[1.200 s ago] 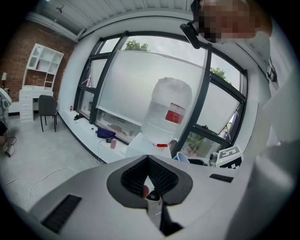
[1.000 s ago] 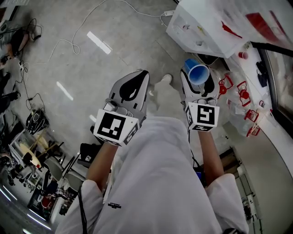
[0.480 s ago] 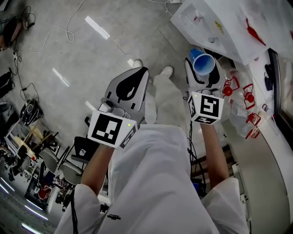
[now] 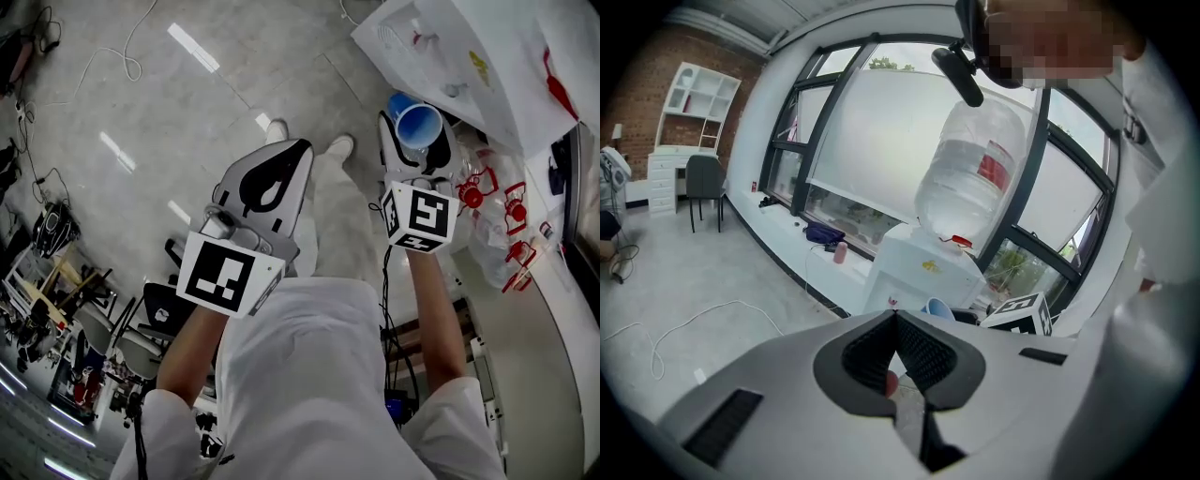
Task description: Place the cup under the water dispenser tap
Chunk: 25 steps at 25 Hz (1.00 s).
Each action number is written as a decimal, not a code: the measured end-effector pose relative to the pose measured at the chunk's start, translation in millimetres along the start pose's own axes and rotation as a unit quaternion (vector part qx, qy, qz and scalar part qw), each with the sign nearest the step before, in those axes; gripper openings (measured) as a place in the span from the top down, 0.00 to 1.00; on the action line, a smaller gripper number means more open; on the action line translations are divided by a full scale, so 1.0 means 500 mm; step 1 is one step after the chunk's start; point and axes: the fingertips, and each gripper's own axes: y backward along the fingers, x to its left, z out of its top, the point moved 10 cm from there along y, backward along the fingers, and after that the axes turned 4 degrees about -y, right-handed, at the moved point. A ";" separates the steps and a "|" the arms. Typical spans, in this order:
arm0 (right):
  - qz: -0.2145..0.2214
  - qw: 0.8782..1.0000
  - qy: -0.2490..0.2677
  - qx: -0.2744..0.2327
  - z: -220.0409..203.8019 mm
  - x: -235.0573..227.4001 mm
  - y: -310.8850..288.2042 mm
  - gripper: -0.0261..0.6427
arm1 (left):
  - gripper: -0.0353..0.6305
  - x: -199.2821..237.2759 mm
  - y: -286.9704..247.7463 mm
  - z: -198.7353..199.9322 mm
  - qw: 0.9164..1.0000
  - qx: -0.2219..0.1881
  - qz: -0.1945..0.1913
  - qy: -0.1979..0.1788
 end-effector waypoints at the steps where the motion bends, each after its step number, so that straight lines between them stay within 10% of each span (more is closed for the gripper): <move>1: 0.001 1.000 0.002 0.000 -0.004 0.000 -0.009 0.41 | 0.94 0.002 -0.007 -0.005 1.000 0.003 -0.002 0.002; 25: -0.049 0.998 -0.014 0.027 -0.110 -0.063 -0.269 0.41 | 0.94 0.083 -0.119 -0.078 0.999 0.026 -0.015 0.021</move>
